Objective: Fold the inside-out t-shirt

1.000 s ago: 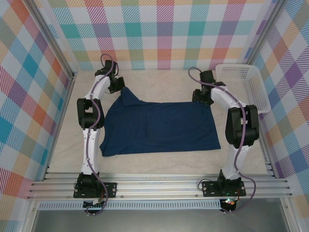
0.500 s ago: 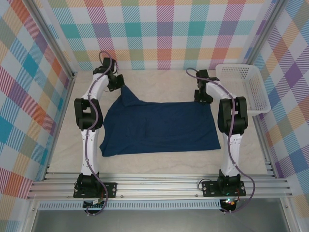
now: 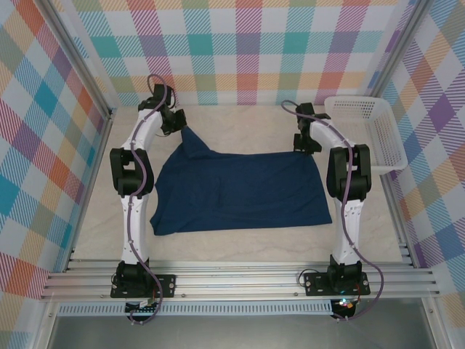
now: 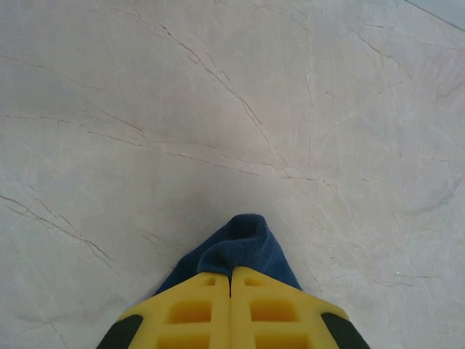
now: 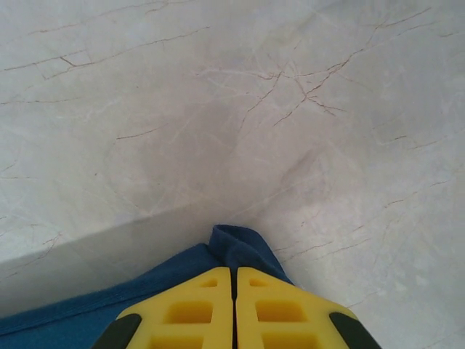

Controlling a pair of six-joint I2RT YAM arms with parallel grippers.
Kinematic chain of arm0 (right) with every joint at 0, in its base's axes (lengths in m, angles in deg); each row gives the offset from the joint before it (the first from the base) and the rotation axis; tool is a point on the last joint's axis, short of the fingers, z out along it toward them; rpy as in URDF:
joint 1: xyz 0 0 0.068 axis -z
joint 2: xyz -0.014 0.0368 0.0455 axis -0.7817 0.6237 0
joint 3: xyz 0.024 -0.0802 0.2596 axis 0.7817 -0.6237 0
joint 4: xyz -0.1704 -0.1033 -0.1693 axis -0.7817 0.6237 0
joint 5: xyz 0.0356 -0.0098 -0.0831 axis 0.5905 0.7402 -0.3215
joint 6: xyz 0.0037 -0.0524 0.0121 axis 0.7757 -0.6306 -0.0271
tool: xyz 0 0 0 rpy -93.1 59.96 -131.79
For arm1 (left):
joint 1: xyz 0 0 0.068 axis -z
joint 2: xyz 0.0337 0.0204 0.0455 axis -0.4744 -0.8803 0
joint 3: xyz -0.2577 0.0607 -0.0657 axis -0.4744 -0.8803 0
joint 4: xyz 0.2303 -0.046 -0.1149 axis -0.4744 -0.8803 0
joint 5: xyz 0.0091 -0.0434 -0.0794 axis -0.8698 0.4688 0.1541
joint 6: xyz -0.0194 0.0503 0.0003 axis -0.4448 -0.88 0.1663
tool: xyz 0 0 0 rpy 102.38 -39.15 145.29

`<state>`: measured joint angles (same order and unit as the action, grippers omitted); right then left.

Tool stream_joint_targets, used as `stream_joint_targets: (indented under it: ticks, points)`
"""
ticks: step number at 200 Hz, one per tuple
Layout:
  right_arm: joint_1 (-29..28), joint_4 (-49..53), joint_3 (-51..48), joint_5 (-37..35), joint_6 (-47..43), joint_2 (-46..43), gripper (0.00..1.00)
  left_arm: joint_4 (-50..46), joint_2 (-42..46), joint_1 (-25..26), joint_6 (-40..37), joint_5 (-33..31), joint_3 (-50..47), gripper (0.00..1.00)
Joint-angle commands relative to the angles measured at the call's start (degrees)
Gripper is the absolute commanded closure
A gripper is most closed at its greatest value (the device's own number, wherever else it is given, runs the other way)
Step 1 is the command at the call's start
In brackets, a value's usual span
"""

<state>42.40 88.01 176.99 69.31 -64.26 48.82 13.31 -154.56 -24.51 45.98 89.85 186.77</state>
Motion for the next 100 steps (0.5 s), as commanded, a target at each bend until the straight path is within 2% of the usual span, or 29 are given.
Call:
stream_joint_targets:
  ticks: [1,48,75,100]
  points:
    - [0.27,1.11,2.81,-4.37,-0.75,-2.05,0.91,0.30,2.83,-0.21,-0.45,-0.14,-0.35,1.00]
    - [0.23,2.51,2.99,-9.61,-1.84,-2.57,0.81,-0.05,3.18,-0.21,-1.08,-0.87,-0.44,1.00]
    - [0.18,3.40,2.52,-11.61,-2.60,-2.91,0.67,-0.31,3.51,-0.30,-1.44,-1.32,-0.46,1.00]
    - [0.20,2.71,1.70,-12.18,-3.59,-3.05,0.64,-0.24,3.75,-0.38,-1.49,-1.46,-0.50,1.00]
